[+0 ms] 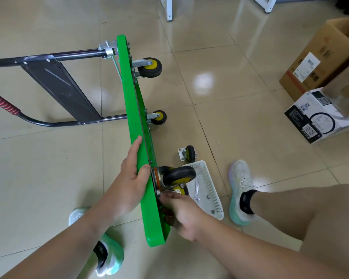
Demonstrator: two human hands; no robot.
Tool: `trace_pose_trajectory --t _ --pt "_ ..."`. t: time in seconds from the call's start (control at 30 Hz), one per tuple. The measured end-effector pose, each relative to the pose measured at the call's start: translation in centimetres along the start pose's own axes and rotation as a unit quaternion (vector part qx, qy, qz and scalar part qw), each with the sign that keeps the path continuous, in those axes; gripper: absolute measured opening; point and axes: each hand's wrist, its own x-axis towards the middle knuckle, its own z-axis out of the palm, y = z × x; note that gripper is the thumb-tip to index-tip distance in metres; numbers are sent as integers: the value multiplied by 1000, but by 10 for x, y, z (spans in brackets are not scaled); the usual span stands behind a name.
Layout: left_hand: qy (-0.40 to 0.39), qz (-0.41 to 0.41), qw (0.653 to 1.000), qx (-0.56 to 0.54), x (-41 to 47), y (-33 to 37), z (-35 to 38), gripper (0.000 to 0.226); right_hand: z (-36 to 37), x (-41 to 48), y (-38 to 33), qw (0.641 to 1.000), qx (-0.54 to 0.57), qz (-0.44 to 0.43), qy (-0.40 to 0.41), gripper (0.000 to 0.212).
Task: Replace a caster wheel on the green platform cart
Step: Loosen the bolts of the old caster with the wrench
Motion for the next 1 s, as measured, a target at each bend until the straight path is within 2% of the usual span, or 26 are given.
trace_pose_trajectory --t 0.2,0.37,0.5,0.7,0.77,0.9,1.0 --pt "2 2 1000 4 1 -1 0 66 3 -1 0 1000 0 -21 14 17" --pt "1 1 1000 2 1 -2 -1 66 2 0 -1 999 44 10 13 26" --pt "4 5 1000 5 1 -1 -1 66 3 -1 -1 999 32 4 12 20" --pt "1 -2 1000 3 1 -2 0 67 4 -2 -3 997 70 21 -5 26" --pt "1 -1 1000 2 1 -2 0 67 5 -3 -3 998 63 19 -10 27" --pt "5 0 1000 5 0 -1 0 66 3 -1 -3 999 29 8 11 15" --pt "1 -1 1000 3 1 -1 0 67 2 0 -2 999 45 22 2 22"
